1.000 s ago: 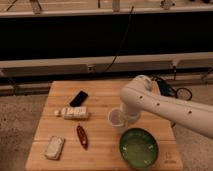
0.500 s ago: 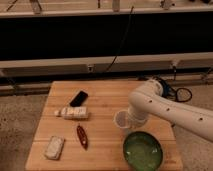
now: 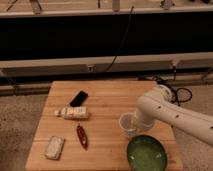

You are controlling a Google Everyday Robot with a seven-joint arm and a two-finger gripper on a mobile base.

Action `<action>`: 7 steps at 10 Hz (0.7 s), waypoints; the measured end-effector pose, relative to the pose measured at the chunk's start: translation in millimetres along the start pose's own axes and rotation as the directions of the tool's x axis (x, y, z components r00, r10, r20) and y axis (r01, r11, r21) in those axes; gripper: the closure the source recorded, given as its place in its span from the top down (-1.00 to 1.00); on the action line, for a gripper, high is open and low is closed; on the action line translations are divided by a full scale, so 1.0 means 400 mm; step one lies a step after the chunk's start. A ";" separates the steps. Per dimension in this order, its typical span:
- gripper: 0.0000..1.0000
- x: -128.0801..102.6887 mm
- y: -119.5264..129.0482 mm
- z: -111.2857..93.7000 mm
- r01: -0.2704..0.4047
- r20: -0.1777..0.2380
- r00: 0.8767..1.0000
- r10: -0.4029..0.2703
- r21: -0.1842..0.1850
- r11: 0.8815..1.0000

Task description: Place the ceramic cup in the ceramic bowl

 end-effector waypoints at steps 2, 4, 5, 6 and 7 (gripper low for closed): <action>-1.00 -0.009 -0.001 -0.071 -0.002 -0.011 1.000 0.002 0.019 1.000; -1.00 -0.020 0.009 -0.151 -0.005 -0.020 1.000 0.006 0.034 0.999; -1.00 -0.024 0.015 -0.176 -0.009 -0.024 1.000 0.010 0.040 0.999; -1.00 -0.028 0.024 -0.188 -0.014 -0.025 1.000 0.015 0.037 0.999; -1.00 -0.031 0.058 -0.196 -0.035 -0.022 0.999 0.036 0.033 0.999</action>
